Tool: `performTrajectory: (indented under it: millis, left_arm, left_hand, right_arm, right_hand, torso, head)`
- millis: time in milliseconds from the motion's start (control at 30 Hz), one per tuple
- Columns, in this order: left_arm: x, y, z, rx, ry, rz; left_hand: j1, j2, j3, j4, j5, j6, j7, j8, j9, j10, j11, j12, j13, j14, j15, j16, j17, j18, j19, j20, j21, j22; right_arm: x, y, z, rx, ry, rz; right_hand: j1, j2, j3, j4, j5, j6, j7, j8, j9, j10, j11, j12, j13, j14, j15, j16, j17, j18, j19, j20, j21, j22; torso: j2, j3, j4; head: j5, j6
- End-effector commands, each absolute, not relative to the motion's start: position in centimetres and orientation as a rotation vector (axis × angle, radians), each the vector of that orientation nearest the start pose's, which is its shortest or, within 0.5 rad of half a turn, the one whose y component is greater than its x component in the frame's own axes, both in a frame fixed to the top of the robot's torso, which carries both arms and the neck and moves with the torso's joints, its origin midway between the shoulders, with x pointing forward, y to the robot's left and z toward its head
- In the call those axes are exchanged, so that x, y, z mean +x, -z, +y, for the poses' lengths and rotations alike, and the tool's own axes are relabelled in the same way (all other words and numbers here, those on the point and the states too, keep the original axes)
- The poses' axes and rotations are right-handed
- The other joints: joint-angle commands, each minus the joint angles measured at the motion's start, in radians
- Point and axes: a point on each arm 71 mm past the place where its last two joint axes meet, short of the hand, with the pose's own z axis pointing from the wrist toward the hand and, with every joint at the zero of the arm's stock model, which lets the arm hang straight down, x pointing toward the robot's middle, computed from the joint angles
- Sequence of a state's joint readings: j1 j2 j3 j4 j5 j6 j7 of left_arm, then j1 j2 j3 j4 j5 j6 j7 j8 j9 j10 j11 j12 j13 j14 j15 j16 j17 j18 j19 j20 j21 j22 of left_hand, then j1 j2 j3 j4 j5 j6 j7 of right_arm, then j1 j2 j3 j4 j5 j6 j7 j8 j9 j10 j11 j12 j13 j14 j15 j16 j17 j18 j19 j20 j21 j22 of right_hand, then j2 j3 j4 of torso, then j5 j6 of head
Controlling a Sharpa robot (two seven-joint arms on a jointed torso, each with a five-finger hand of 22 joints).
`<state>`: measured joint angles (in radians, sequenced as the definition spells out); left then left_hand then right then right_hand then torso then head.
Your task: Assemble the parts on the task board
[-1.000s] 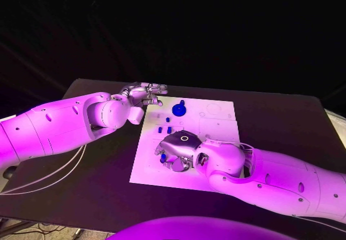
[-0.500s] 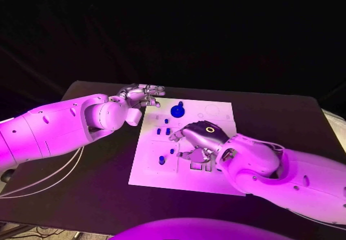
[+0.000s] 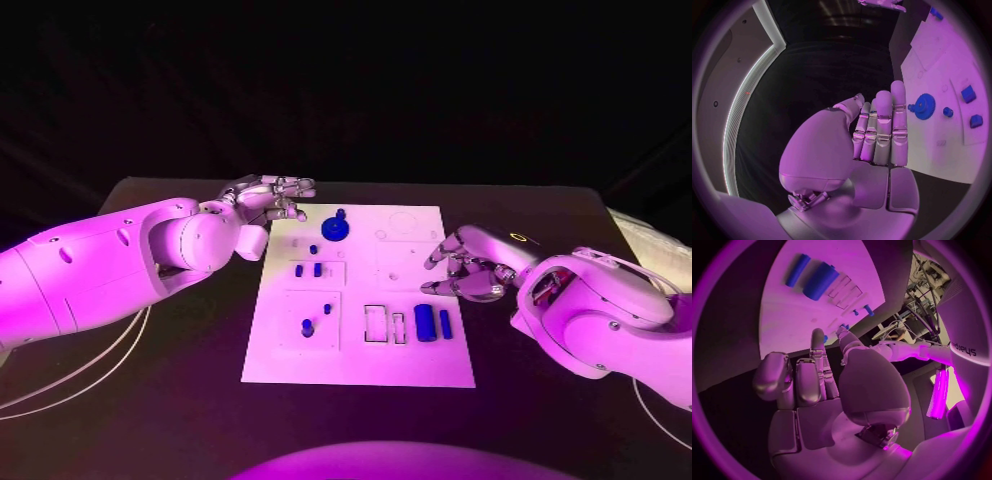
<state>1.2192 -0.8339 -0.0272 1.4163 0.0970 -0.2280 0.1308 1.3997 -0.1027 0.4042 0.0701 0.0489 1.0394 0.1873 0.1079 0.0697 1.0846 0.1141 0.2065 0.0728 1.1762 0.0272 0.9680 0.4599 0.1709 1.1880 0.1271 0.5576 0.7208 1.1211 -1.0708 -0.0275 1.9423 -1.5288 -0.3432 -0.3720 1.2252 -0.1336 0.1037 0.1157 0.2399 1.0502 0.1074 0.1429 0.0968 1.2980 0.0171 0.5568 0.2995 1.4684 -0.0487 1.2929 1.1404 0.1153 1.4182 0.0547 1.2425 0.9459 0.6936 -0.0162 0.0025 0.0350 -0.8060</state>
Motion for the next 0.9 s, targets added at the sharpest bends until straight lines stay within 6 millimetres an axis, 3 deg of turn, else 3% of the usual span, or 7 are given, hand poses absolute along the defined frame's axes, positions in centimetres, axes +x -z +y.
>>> performTrajectory:
  millis: [33, 133, 367, 900]
  left_arm:
    - [50.9, 18.9, 23.1, -1.34, 1.449, 1.597]
    - [51.0, 18.9, 23.2, -1.337, 1.445, 1.597]
    - [51.0, 18.9, 23.3, -1.336, 1.444, 1.598]
    - [51.1, 19.0, 23.7, -1.337, 1.432, 1.595]
  left_hand:
    - [-0.004, 0.003, -0.001, -0.002, 0.001, -0.006, -0.002, 0.006, -0.001, -0.006, 0.0, 0.007, -0.002, -0.006, 0.0, -0.003, -0.001, 0.011, 0.007, -0.002, -0.002, -0.001]
    - [-0.004, 0.003, -0.001, -0.002, 0.001, -0.006, -0.002, 0.006, -0.001, -0.006, 0.0, 0.007, -0.002, -0.006, 0.0, -0.003, -0.001, 0.011, 0.007, -0.002, -0.002, -0.001]
    - [-0.004, 0.003, -0.001, -0.002, 0.001, -0.006, -0.002, 0.006, -0.001, -0.006, 0.0, 0.007, -0.002, -0.006, 0.0, -0.003, -0.001, 0.011, 0.007, -0.002, -0.002, -0.001]
    - [-0.004, 0.003, -0.001, -0.002, 0.001, -0.006, -0.002, 0.006, -0.001, -0.006, 0.0, 0.007, -0.002, -0.006, 0.0, -0.003, -0.001, 0.011, 0.007, -0.002, -0.002, -0.001]
  right_arm:
    - [39.1, 18.9, -21.3, 0.055, -0.526, 1.842]
    - [38.8, 20.0, -22.1, 0.084, -0.47, 1.888]
    - [38.1, 21.9, -21.8, 0.095, -0.426, 1.956]
    - [37.7, 23.4, -19.8, 0.021, -0.443, 1.999]
  right_hand:
    - [-0.015, 0.008, -0.037, 0.034, 0.033, 0.004, -0.001, 0.006, 0.003, -0.028, 0.0, 0.083, 0.092, 0.045, -0.008, 0.011, 0.009, -0.01, -0.002, -0.009, 0.011, 0.017]
    - [-0.012, 0.02, -0.094, 0.087, 0.057, 0.004, -0.003, 0.013, 0.011, -0.032, -0.002, 0.303, 0.359, 0.047, -0.008, 0.035, 0.035, -0.013, 0.0, -0.01, 0.028, 0.043]
    - [0.002, 0.042, -0.156, 0.155, 0.065, 0.009, -0.007, 0.028, 0.026, -0.037, -0.001, 0.434, 0.54, 0.049, -0.009, 0.059, 0.061, -0.016, 0.001, -0.01, 0.046, 0.069]
    - [0.019, 0.06, -0.198, 0.172, 0.072, 0.023, -0.014, 0.049, 0.048, -0.021, -0.005, 0.504, 0.643, 0.051, -0.014, 0.078, 0.084, -0.02, 0.004, -0.012, 0.063, 0.098]
  torso:
    - [-0.003, 0.0016, -0.0077]
    - [-0.005, 0.0018, -0.0082]
    - [-0.006, 0.0019, -0.0083]
    - [-0.005, 0.0015, -0.0091]
  head:
    - [-0.01, 0.004]
    - [-0.013, 0.006]
    - [-0.014, 0.006]
    - [-0.013, 0.002]
